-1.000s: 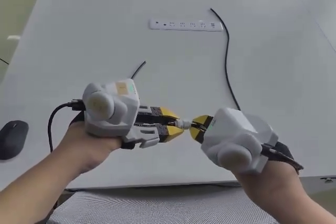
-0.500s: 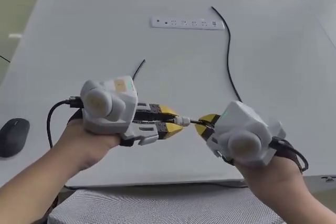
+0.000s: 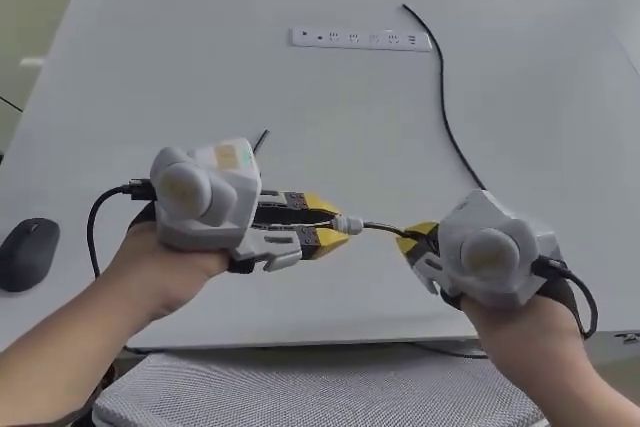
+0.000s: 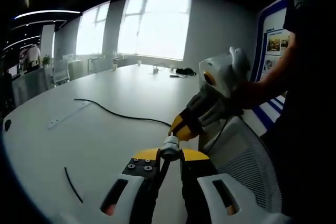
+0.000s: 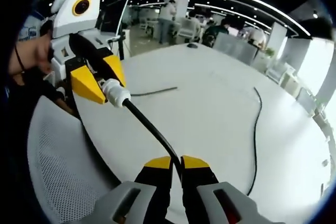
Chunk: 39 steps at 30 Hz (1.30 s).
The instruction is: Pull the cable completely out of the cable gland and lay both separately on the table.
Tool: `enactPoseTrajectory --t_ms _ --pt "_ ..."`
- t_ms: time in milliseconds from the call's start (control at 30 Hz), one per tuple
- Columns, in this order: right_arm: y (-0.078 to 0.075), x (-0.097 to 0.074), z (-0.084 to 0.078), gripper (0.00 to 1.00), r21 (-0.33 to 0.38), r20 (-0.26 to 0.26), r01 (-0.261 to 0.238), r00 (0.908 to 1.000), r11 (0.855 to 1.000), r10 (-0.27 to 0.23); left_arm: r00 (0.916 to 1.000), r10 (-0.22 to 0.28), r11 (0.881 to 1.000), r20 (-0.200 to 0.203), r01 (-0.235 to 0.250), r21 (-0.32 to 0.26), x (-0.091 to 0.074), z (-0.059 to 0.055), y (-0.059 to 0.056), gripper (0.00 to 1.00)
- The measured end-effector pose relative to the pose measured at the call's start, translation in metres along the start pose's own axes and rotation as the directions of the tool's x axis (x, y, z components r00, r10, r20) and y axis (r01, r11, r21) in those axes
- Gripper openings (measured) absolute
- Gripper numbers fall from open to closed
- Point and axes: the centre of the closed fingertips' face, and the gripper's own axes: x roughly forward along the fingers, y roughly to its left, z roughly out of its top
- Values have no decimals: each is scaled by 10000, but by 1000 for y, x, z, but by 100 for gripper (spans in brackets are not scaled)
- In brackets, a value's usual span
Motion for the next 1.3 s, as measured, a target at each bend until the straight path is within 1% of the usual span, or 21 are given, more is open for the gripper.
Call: enactPoseTrajectory --t_ms 67,100,133,267,333,400,467,567,800,933,1033,1300 --pt "-6 3 -9 0 424 -160 118 9998 9990 -111 10000 -3 10000 7 3 -11 0 0 0 15" --pt "-8 4 -13 0 806 -259 162 9996 9966 -142 10000 -8 10000 18 8 -2 1 0 -1 15" --pt "-11 6 -16 0 995 -285 177 9995 9949 -150 10000 -18 10000 31 18 -6 1 1 -1 15" --pt "-18 8 -25 0 1686 -450 295 9987 9852 -222 10000 0 10000 84 -1 21 1 3 -1 15" --pt "-20 10 -31 0 2110 -589 304 9981 9770 -183 9999 7 10000 114 -8 29 2 3 0 15" --pt "-22 12 -35 0 2120 -690 367 9974 9766 -224 10000 5 10000 92 -5 38 2 3 1 15" --pt "-21 12 -37 0 2323 -712 325 9973 9721 -163 10000 -21 10000 57 21 52 3 2 1 15" --pt "-19 13 -39 0 2200 -764 356 9969 9749 -192 10000 -53 10000 10 52 83 5 1 1 15" --pt "-17 13 -41 0 2280 -811 305 9966 9732 -122 10000 -91 9999 -21 91 62 6 1 1 15" --pt "-17 12 -40 0 2149 -762 310 9970 9761 -149 9999 -104 9999 -49 104 43 6 0 2 15" --pt "-16 10 -39 0 1970 -687 181 9976 9802 -46 9999 -105 9999 -7 105 91 5 2 3 15" --pt "-14 6 -40 1 1694 -597 100 9982 9855 1 9999 -29 10000 -112 29 4 2 -1 6 15"
